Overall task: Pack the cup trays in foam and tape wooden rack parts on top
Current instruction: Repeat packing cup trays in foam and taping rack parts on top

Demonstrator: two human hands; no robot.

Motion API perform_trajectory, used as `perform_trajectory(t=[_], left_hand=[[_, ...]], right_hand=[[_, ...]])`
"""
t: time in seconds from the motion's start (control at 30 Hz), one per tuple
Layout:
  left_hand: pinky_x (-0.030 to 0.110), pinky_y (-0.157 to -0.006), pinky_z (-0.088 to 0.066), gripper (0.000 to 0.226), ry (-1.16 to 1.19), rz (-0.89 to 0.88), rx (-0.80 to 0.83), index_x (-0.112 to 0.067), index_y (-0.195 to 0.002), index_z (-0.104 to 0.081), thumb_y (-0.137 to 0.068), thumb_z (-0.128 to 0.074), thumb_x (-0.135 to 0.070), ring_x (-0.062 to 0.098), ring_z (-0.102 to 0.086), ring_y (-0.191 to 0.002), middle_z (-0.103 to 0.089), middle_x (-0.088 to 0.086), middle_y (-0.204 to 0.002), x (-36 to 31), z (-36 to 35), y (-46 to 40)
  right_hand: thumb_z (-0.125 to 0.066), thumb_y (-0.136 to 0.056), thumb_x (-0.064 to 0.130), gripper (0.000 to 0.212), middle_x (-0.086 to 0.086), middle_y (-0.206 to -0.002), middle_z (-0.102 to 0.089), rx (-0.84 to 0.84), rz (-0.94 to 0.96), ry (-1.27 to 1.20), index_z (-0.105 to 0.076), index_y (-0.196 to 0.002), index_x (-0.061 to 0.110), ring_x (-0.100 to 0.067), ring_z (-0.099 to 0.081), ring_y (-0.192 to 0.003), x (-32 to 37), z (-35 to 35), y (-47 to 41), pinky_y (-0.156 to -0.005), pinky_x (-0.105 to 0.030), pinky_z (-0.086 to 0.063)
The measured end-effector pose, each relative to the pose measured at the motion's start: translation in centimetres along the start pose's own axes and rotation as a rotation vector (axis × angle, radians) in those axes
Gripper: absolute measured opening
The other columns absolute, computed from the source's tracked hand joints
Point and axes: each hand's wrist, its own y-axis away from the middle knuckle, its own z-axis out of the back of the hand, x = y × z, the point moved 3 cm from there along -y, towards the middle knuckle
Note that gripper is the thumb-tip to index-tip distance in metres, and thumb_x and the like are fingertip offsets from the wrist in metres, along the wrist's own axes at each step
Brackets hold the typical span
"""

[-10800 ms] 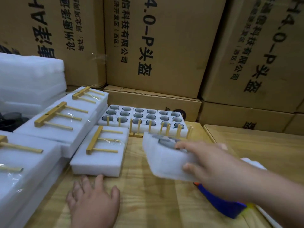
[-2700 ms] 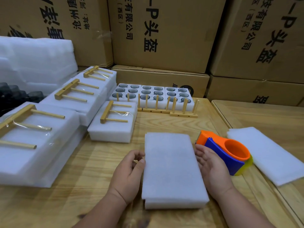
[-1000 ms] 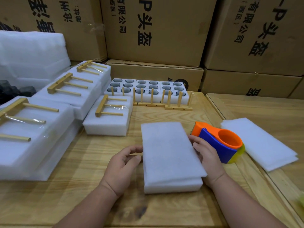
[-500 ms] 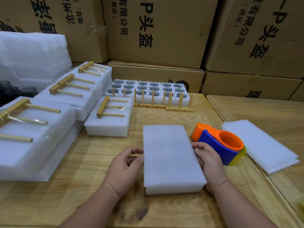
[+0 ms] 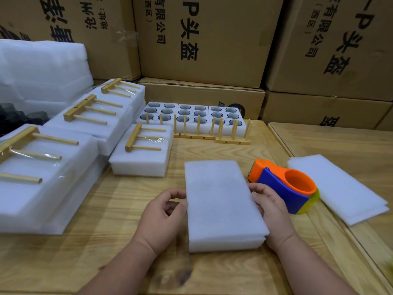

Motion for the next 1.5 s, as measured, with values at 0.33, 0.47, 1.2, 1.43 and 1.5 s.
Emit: perform_trajectory(t=[0.33, 0.47, 1.2, 1.43, 1.5], left_hand=[[0.040, -0.083, -0.054, 0.027, -0.069, 0.020, -0.019, -0.025, -0.103, -0.071, -0.081, -0.062, -0.038, 0.024, -0.071, -0.085, -0.078, 0.004, -0.085, -0.6, 0.3, 0.4], [0.034, -0.092, -0.052, 0.016, -0.333, -0.040, 0.010, -0.026, -0.102, -0.072, -0.092, -0.065, -0.016, 0.010, -0.066, -0.093, -0.073, -0.008, -0.097, -0.2, 1.3, -0.7], [0.019, -0.086, -0.036, 0.019, -0.815, -0.188, 0.017, -0.034, -0.093, -0.057, -0.079, -0.044, -0.039, 0.002, -0.048, -0.102, -0.057, -0.016, -0.098, 0.5, 0.1, -3.1], [0.017, -0.088, -0.040, 0.023, -0.913, -0.175, 0.050, -0.035, -0.090, -0.059, -0.073, -0.044, -0.040, 0.000, -0.051, -0.094, -0.054, -0.015, -0.093, 0.2, -0.1, -3.3], [0.012, -0.093, -0.030, 0.034, -0.906, -0.193, 0.011, -0.038, -0.100, -0.053, -0.076, -0.031, -0.046, -0.003, -0.043, -0.104, -0.049, -0.015, -0.104, 0.8, 0.0, -3.3]], right_hand=[[-0.059, -0.089, 0.014, 0.020, -0.014, -0.099, -0.076, -0.025, -0.016, -0.016, -0.075, -0.094, 0.025, -0.025, -0.070, -0.082, -0.2, 0.1, -0.1, -0.066, -0.038, -0.056], [-0.048, -0.101, 0.005, 0.023, -0.020, -0.106, -0.075, -0.044, 0.000, -0.125, -0.070, -0.105, 0.010, -0.033, -0.073, -0.096, -0.3, 0.2, 0.2, -0.083, -0.045, -0.055], [-0.056, -0.093, 0.022, 0.016, 0.010, -0.085, -0.064, -0.033, 0.335, 1.133, -0.069, -0.099, 0.028, -0.013, -0.060, -0.075, 11.2, -3.6, -24.6, -0.057, -0.026, -0.044], [-0.051, -0.097, 0.021, 0.026, -0.005, -0.101, -0.066, -0.001, 0.222, 1.440, -0.066, -0.118, 0.023, -0.026, -0.063, -0.082, 9.5, -4.6, -29.2, -0.073, -0.039, -0.058], [-0.049, -0.095, 0.017, 0.026, -0.004, -0.099, -0.064, 0.018, 0.206, 1.456, -0.065, -0.115, 0.023, -0.024, -0.061, -0.080, 9.1, -4.8, -29.5, -0.062, -0.033, -0.051]])
